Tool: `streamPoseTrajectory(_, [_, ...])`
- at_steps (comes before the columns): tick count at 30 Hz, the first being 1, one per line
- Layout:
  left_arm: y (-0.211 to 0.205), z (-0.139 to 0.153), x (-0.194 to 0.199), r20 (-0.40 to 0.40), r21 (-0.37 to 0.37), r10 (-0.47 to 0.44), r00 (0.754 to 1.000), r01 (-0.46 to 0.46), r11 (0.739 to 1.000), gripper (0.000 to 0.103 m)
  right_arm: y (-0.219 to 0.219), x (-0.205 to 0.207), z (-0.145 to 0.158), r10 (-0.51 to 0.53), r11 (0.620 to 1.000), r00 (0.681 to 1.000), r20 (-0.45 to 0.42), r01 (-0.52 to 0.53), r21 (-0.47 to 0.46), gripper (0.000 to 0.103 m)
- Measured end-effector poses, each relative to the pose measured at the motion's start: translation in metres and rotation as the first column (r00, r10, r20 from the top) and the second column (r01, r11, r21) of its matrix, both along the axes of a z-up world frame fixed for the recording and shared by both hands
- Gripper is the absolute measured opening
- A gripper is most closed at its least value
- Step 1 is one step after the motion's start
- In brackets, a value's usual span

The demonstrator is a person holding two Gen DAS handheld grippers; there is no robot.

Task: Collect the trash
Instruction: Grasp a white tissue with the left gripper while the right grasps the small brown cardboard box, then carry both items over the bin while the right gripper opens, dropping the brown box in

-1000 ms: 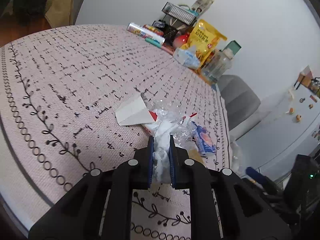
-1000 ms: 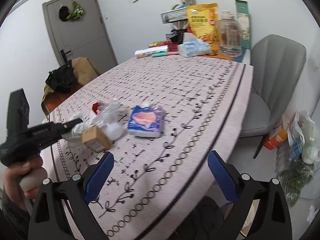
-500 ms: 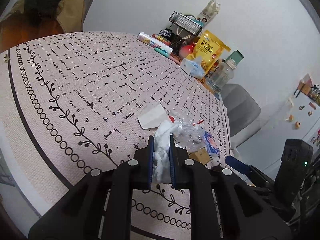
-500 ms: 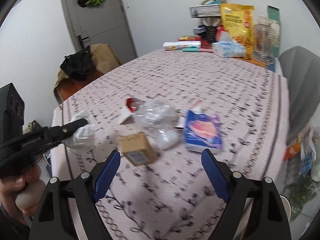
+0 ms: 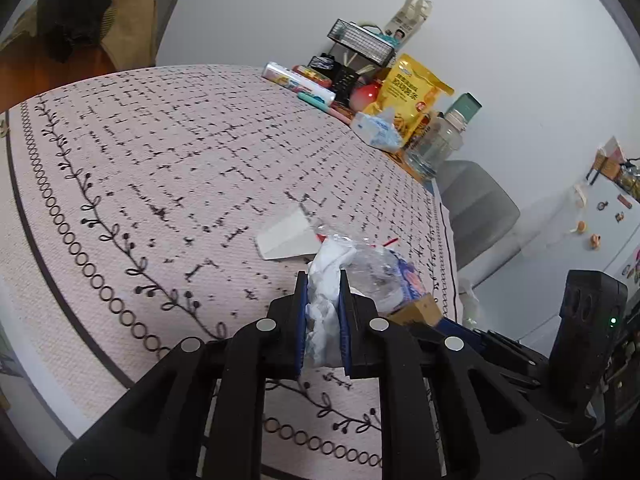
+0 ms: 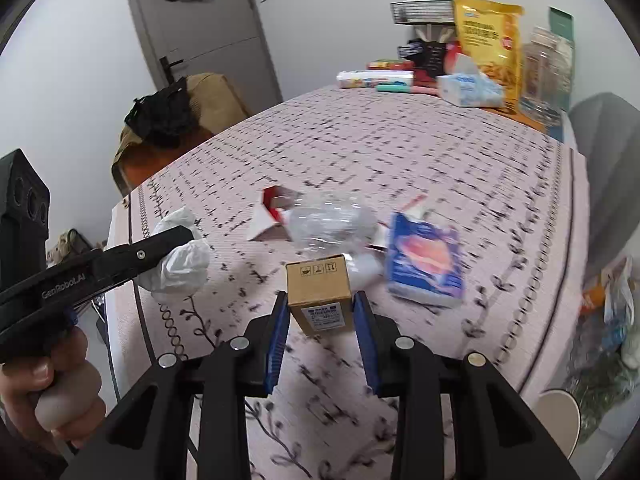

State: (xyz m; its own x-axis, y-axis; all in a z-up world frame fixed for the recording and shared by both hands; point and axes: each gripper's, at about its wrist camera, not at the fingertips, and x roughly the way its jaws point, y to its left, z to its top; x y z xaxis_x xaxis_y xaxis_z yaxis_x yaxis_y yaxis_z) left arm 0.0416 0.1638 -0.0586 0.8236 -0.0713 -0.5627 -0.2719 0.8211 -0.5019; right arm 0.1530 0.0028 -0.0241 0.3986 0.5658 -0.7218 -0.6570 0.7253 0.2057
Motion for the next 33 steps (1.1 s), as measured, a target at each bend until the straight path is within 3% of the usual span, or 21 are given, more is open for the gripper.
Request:
streamPoseTrajectory(10, [-0.029,0.013,0.021,0.012,0.038,-0.057,0.998,0.056,0.998,0.014,-0.048,-0.002,0.014,-0.024,0.998,1.0,0.0,0.024,0.058,0.032])
streamPoseTrajectory(19, [-0.066,0.021,0.045,-0.006,0.067,-0.136,0.991,0.136,0.988,0.014,-0.095,0.012,0.014,-0.132,0.987,0.991,-0.003,0.131,0.091,0.032])
streamPoseTrajectory(26, [-0.109,0.028,0.074,-0.013,0.091,-0.222,0.975,0.222,0.971,0.014,-0.151,0.028,0.015,-0.252,0.962,0.968,-0.005,0.251,0.108,0.032])
streamPoseTrajectory(33, [-0.164,0.029,0.109,-0.022,0.093,-0.333,0.943,0.333,0.938,0.014,-0.214,0.042,0.01,-0.381,0.919,0.925,-0.004,0.379,0.103,0.032])
